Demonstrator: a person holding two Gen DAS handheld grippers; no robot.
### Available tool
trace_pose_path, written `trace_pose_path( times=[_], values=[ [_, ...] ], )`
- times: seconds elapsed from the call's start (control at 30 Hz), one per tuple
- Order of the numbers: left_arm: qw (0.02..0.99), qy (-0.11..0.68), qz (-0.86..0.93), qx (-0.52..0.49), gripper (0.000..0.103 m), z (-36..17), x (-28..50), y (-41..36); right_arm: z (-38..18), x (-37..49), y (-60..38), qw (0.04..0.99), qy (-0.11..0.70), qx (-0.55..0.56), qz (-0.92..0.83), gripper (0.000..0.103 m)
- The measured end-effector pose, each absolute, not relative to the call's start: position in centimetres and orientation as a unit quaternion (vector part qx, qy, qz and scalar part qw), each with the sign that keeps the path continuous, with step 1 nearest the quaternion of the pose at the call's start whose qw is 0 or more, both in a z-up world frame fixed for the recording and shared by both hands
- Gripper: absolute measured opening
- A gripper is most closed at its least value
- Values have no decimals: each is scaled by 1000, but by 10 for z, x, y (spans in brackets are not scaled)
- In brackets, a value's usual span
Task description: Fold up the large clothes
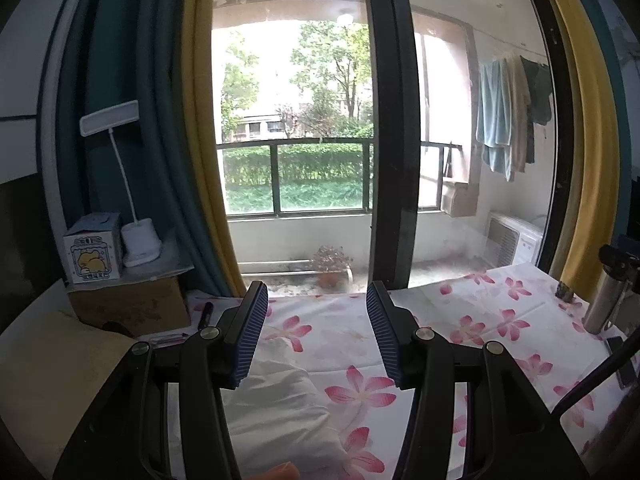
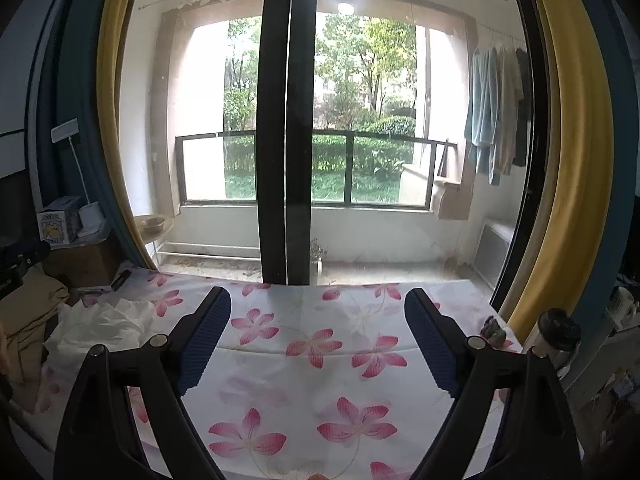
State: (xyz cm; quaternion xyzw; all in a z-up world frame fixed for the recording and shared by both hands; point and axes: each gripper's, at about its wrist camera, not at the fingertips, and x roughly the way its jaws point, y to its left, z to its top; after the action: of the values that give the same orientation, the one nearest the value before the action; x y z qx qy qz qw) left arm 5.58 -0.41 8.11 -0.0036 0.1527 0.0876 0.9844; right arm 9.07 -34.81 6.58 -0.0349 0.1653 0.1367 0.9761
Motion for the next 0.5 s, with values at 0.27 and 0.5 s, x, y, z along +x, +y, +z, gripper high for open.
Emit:
trace_pose_path(
  times=[0.27, 0.5],
  values=[
    [986, 133, 97, -17, 54, 85, 47, 5, 75, 75, -345, 981, 138, -43, 132, 94],
    [988, 123, 96, -24, 54, 87, 42, 8, 78, 67, -343, 983, 124, -42, 130, 95]
  ],
)
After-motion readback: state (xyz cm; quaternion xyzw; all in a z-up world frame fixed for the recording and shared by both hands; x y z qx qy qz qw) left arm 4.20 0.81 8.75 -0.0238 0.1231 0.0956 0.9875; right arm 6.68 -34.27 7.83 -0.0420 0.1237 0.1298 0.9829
